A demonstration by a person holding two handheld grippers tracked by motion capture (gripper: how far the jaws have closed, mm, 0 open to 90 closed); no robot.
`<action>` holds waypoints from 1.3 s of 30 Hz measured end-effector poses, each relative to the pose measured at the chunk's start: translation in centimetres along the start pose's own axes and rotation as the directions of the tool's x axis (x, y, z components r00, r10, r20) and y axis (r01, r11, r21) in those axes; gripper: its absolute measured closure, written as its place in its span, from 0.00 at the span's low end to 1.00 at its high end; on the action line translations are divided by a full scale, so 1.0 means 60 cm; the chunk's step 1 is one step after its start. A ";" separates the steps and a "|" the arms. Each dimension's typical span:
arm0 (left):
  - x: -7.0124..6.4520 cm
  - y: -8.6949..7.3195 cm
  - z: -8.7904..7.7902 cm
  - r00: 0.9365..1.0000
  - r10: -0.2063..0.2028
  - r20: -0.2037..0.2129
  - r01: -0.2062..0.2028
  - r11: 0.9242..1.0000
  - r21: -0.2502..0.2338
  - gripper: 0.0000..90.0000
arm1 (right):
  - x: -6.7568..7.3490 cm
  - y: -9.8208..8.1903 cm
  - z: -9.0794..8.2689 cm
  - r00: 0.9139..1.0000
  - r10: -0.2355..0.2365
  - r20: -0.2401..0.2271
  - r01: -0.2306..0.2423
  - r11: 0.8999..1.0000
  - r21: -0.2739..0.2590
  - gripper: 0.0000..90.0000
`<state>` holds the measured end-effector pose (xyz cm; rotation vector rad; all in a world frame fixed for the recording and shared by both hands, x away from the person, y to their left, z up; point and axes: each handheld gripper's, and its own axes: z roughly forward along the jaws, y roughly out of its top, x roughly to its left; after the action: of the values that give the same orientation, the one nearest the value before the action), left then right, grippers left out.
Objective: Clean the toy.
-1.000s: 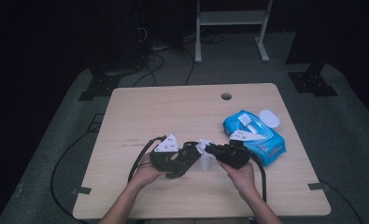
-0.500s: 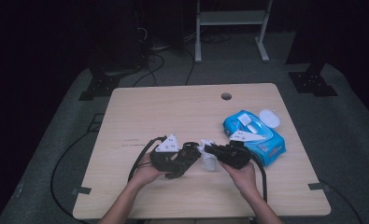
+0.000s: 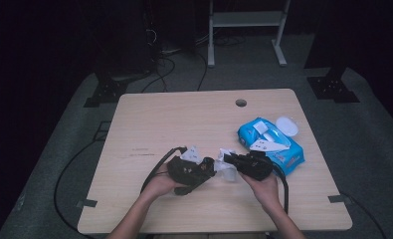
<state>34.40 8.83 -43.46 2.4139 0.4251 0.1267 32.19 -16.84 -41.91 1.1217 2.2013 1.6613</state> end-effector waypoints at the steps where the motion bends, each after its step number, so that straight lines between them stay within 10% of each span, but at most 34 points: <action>1: -0.001 -0.001 0.004 1.000 0.000 -0.003 0.000 1.000 0.025 0.63 | -0.001 -0.002 0.000 1.000 0.002 0.000 -0.002 1.000 0.005 0.94; 8: -0.004 -0.003 0.015 1.000 0.014 -0.019 -0.012 0.995 0.101 0.63 | -0.005 -0.017 0.009 1.000 0.009 -0.012 -0.008 0.999 0.051 0.93; 21: -0.019 -0.062 -0.029 0.999 0.011 -0.041 -0.009 0.999 0.035 0.52 | 0.057 -0.020 0.057 0.992 -0.086 -0.097 0.097 0.988 0.121 0.93; 27: -0.015 -0.093 -0.038 0.998 0.000 -0.056 0.000 1.000 0.001 0.65 | 0.061 -0.025 0.069 0.991 -0.103 -0.089 0.116 0.982 0.151 0.93; 39: -0.010 -0.053 0.002 0.995 0.059 -0.082 -0.062 0.998 -0.024 0.69 | 0.046 -0.011 0.055 0.993 -0.115 -0.031 0.118 0.986 0.121 0.93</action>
<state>33.00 10.88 -45.58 2.4020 0.3845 0.2561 31.69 -12.64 -42.88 0.9846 2.3635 1.5183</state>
